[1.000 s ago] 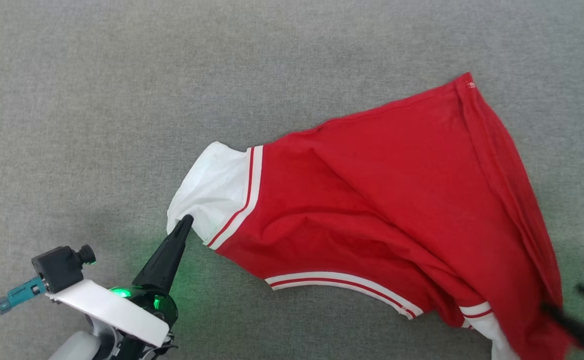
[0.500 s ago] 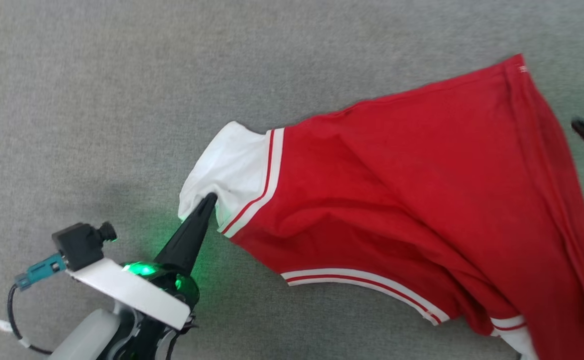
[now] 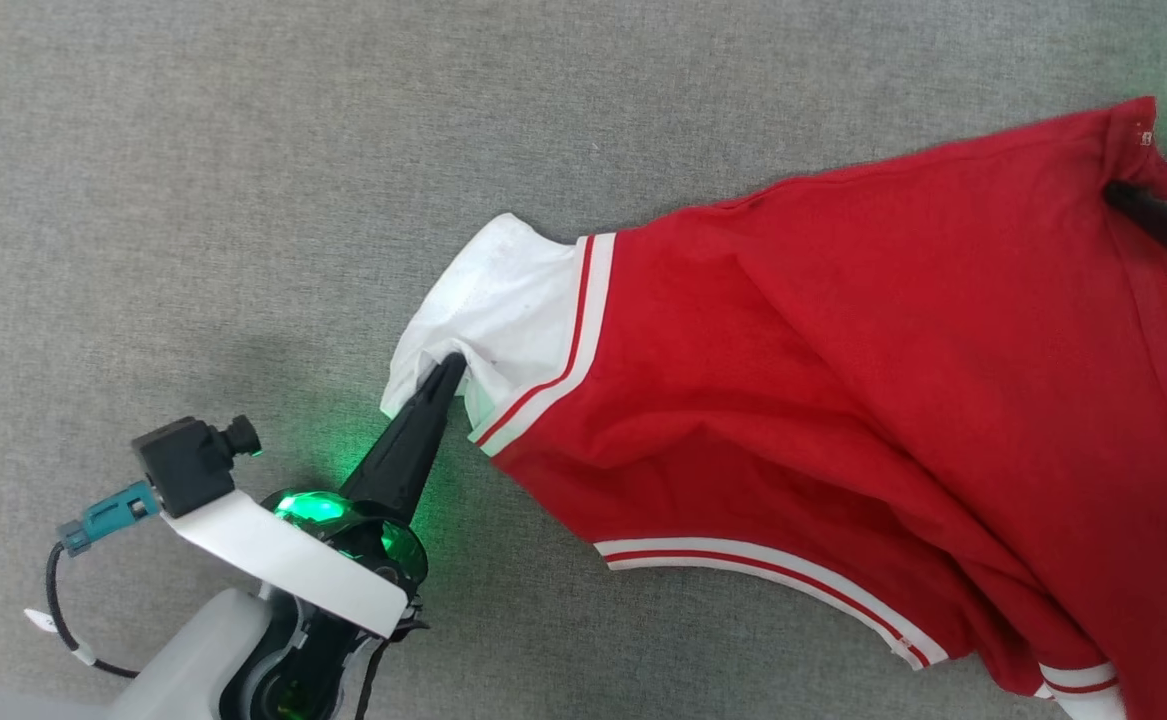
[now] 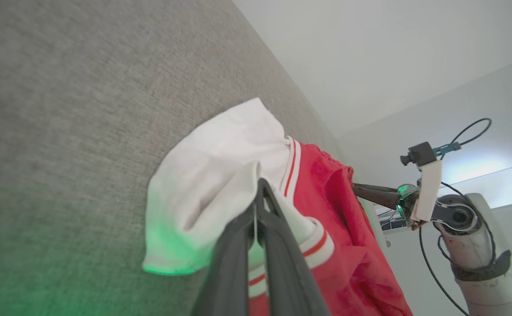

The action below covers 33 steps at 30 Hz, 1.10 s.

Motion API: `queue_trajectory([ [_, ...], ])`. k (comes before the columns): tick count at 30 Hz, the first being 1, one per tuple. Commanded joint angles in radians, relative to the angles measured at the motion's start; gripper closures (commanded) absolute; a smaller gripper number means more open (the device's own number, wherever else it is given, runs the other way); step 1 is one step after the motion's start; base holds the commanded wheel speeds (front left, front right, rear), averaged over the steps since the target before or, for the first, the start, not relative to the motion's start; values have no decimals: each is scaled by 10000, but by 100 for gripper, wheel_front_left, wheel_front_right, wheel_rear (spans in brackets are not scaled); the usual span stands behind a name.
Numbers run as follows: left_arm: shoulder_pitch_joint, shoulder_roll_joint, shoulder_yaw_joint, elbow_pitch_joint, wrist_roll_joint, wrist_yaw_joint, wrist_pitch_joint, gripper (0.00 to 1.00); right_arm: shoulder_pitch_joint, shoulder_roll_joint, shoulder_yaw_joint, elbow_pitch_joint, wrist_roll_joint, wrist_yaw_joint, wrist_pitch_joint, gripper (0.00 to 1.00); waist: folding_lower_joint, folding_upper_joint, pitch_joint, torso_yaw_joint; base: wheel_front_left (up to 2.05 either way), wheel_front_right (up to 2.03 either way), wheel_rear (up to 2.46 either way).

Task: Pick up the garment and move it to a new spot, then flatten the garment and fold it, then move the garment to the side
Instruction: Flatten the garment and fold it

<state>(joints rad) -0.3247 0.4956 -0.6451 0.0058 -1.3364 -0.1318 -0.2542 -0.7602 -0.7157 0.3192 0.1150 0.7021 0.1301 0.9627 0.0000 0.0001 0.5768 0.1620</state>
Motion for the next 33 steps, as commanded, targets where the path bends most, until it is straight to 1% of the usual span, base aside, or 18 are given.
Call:
queue_trajectory([
  [1,-12,-71,-143,353,-54,35,30,100,556,294,627,491,187,10,295,100,0,-1,-41,-6,0,0,0],
  [3,-34,-74,-287,474,-86,33,25,100,525,196,795,648,325,8,187,100,0,-1,-179,-24,0,0,0],
  [6,-76,-23,-399,627,-201,33,15,100,374,145,746,866,422,4,-392,100,0,-1,-473,-80,0,0,0],
  [9,-203,142,-439,667,-301,32,-1,100,215,236,616,1070,531,4,-1028,100,0,-1,-815,-174,0,0,0],
  [12,-599,386,-486,750,-258,32,44,100,-99,403,288,1306,634,4,-1863,100,0,-1,-1169,-266,0,0,0],
  [17,-1733,520,-324,897,-626,26,342,100,-887,765,-620,2083,479,4,-3408,100,0,-1,-1503,-462,0,0,0],
  [21,-3250,588,-87,1141,-722,26,673,100,-1903,1157,-1469,2863,194,4,-4568,100,0,-1,-1439,-660,0,0,0],
  [24,-4710,422,315,1552,-900,26,855,100,-2811,1439,-2049,3432,81,5,-5200,100,0,-1,-1267,-790,0,0,0],
  [28,-7078,110,869,2608,-1052,26,1038,100,-4291,1789,-2740,4298,-483,4,-6056,100,0,-1,-988,-965,0,0,0],
  [31,-9022,-321,1376,3601,-1354,26,1047,100,-5481,2204,-3436,5005,-863,4,-6885,100,0,-1,-809,-1097,0,0,0],
  [33,-10246,-503,1570,4278,-1265,27,1040,100,-6310,2422,-3820,5467,-1146,1,-7352,100,0,-1,-687,-1189,0,0,0],
])
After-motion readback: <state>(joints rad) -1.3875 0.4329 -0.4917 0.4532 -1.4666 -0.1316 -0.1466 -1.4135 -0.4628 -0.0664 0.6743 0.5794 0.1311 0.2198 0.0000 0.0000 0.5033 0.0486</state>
